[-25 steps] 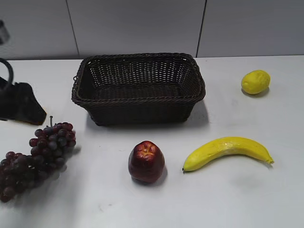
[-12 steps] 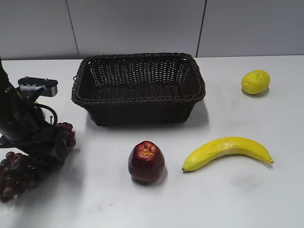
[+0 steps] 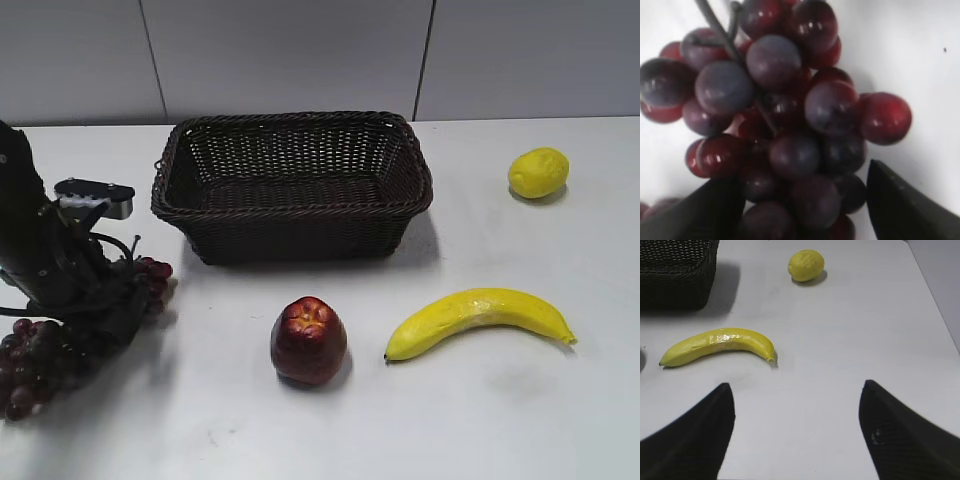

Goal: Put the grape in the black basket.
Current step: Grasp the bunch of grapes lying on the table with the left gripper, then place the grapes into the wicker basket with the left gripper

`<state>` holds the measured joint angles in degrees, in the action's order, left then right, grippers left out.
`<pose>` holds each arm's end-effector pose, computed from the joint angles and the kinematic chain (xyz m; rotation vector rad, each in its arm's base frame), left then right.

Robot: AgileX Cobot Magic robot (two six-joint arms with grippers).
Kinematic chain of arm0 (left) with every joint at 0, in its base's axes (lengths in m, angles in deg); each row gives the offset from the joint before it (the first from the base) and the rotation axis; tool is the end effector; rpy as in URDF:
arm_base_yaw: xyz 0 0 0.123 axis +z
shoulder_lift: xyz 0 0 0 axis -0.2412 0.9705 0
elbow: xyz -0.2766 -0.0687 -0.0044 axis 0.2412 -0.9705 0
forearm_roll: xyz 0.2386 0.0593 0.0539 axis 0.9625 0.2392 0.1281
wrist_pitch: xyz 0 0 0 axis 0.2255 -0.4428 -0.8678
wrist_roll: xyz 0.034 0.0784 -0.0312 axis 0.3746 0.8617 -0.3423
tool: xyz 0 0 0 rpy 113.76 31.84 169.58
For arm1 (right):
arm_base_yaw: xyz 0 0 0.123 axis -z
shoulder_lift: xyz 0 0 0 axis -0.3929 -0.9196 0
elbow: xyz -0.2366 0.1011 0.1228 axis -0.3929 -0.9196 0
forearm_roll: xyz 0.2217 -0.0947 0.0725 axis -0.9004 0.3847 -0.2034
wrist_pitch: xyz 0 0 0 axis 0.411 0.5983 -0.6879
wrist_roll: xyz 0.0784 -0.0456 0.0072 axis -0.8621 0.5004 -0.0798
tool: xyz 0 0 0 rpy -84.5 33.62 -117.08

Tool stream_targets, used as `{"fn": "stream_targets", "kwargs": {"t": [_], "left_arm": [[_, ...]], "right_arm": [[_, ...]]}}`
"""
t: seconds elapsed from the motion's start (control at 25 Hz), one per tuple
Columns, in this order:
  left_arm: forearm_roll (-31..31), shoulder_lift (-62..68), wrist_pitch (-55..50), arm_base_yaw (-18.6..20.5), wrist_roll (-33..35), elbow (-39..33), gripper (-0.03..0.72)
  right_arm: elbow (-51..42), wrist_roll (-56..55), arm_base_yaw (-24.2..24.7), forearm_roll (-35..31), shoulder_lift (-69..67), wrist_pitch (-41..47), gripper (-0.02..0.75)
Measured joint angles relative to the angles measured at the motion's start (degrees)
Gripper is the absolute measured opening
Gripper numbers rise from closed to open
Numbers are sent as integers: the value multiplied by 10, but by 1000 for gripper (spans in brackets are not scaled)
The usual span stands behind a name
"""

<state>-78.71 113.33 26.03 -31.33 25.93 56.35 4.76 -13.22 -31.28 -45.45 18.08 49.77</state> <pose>0.2840 -0.1044 0.1211 0.4532 2.9622 -0.2803 -0.0065 0.0002 0.2815 -0.1331 2.0071 0.1144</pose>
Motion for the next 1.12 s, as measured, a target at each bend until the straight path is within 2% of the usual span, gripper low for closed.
{"fn": "stream_targets", "kwargs": {"t": [0.08,0.12,0.48,0.72,0.92,1.12], "left_arm": [[-1,0,1,0,0,0,289],[-2,0,1,0,0,0,275],[-4,-17,-33,0,0,1,266],[-5,-112,-137,0,0,14,248],[-7,-170,-231,0,0,123,245],[-9,-175,-290,0,0,297,243]], "right_arm": [[0,-1,0,0,0,0,589],[0,-1,0,0,0,0,589],[0,0,0,0,0,0,589],[0,0,0,0,0,0,589],[0,0,0,0,0,0,589],[0,0,0,0,0,0,589]]}}
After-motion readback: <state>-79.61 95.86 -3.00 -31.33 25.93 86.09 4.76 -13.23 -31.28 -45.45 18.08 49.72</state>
